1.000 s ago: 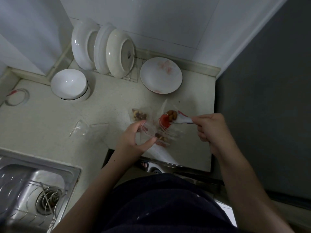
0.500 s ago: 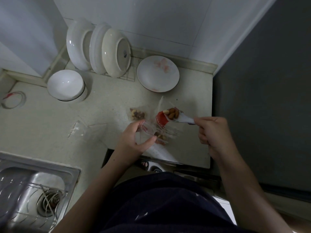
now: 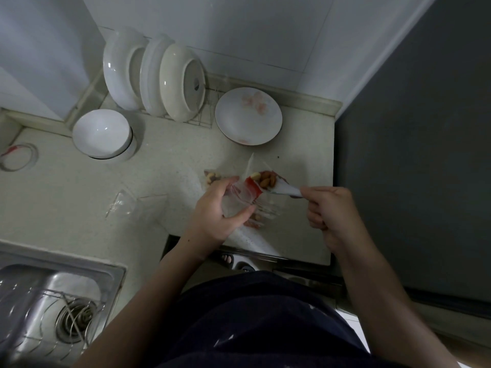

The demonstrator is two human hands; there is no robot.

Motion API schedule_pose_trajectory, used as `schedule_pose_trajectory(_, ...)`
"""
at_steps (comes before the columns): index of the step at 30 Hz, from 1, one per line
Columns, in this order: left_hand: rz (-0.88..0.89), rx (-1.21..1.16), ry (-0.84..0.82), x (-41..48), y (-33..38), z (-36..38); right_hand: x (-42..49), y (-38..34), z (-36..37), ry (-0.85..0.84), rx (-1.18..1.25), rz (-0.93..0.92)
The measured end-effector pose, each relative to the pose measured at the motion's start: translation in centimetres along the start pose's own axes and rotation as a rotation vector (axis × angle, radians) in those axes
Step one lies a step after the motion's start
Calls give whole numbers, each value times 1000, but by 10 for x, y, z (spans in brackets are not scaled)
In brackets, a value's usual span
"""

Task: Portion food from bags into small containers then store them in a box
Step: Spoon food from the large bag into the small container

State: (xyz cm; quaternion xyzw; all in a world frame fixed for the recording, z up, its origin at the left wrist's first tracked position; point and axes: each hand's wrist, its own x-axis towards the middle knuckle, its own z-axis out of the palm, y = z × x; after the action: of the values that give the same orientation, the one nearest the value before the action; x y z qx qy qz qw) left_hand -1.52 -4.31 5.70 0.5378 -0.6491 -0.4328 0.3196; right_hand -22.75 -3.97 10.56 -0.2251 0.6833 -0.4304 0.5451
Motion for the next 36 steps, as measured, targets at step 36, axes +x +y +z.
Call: schedule_pose_trajectory(36, 159, -4, 57, 3, 0, -1, -40, -23, 16, -60, -680, -561)
